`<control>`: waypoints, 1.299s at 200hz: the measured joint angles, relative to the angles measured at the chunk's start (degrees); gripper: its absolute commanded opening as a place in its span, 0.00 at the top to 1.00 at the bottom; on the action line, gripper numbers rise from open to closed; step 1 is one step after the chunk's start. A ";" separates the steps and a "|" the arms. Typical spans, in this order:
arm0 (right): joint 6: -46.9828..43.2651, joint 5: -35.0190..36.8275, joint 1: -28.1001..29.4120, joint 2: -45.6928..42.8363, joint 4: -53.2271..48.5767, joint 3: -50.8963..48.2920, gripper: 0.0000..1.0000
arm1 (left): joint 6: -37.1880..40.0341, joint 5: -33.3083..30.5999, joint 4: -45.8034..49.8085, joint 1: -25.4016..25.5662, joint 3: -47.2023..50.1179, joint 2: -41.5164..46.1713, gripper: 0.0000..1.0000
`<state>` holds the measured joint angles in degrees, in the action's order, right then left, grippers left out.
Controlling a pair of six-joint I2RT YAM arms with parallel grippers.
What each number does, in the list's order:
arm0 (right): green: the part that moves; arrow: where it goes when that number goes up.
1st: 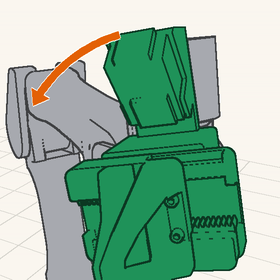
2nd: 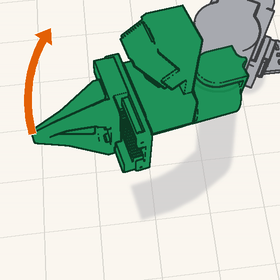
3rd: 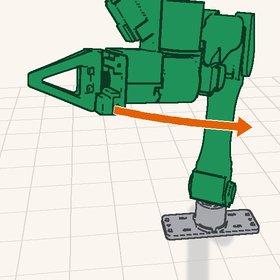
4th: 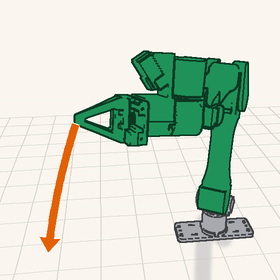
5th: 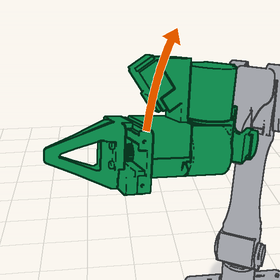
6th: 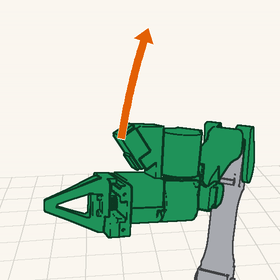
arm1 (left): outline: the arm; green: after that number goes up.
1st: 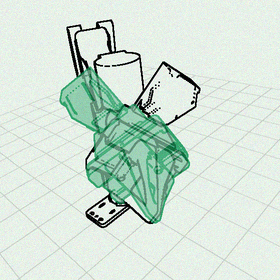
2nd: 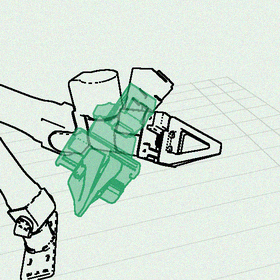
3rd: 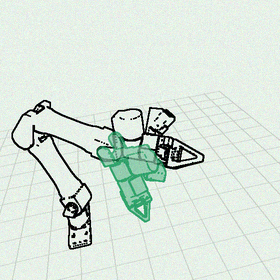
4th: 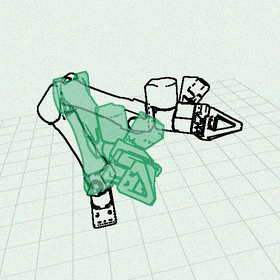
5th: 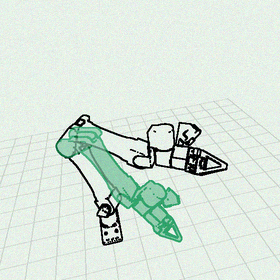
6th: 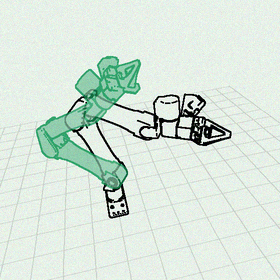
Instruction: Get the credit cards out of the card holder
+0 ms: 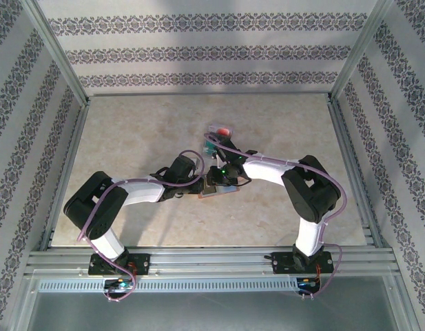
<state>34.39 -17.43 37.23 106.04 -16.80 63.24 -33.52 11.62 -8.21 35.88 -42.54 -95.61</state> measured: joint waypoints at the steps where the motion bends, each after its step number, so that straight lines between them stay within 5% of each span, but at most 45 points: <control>1: 0.00 0.00 0.00 0.00 0.00 0.00 0.72 | 0.00 0.00 0.00 0.00 0.00 0.00 0.86; 260: 0.02 0.96 -1.05 -2.27 0.94 -2.78 0.77 | -0.20 0.22 0.04 -1.11 0.11 -0.35 0.95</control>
<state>34.41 -16.47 36.18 103.77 -15.86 60.47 -33.71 11.84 -8.16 34.76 -42.44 -95.96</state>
